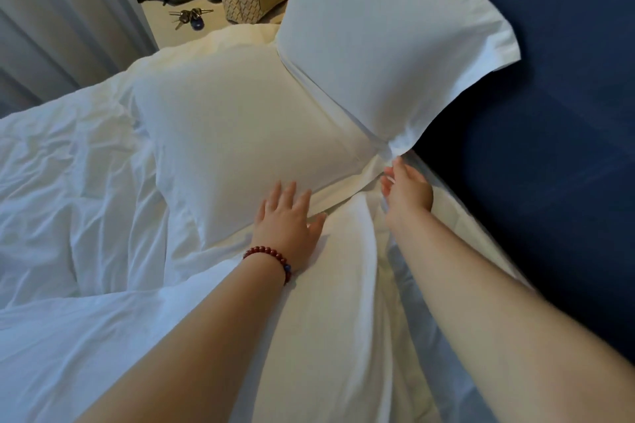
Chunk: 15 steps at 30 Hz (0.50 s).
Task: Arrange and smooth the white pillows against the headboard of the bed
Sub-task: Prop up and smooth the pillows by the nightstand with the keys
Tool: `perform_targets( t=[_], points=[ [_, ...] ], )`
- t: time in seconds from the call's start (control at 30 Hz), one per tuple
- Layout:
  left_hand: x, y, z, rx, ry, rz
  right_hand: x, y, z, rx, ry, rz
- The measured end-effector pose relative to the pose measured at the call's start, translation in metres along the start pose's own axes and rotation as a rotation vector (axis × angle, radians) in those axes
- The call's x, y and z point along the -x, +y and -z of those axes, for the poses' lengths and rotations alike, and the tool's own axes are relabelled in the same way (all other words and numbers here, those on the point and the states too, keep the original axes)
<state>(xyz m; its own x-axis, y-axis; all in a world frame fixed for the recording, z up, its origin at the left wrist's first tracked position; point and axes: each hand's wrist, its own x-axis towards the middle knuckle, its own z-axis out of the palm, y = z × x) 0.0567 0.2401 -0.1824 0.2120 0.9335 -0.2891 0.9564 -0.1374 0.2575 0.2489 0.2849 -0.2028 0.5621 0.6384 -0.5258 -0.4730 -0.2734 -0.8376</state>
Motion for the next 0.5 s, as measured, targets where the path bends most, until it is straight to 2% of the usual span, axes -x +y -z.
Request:
perform_targets(
  t=[0.07,0.13,0.2,0.27,0.37,0.43,0.5],
  points=[
    [0.026,0.010,0.009,0.133,-0.098,0.044,0.032,0.000,0.008,0.157,-0.074,0.079],
    [0.064,0.019,0.013,0.041,-0.131,0.012,0.071,0.000,0.022,0.309,-0.194,0.130],
    [0.103,0.026,0.014,-0.076,-0.009,-0.056,0.109,0.003,0.044,0.487,-0.353,0.157],
    [0.137,0.027,0.012,-0.085,0.084,-0.072,0.140,0.017,0.071,0.720,-0.530,0.180],
    [0.178,0.028,0.008,-0.087,0.157,-0.043,0.177,0.040,0.107,1.005,-0.678,0.313],
    [0.207,0.032,0.000,-0.085,0.234,0.016,0.197,0.050,0.130,0.996,-0.691,0.405],
    [0.236,0.041,-0.009,-0.026,0.298,0.101,0.211,0.054,0.151,0.948,-0.686,0.404]
  ],
)
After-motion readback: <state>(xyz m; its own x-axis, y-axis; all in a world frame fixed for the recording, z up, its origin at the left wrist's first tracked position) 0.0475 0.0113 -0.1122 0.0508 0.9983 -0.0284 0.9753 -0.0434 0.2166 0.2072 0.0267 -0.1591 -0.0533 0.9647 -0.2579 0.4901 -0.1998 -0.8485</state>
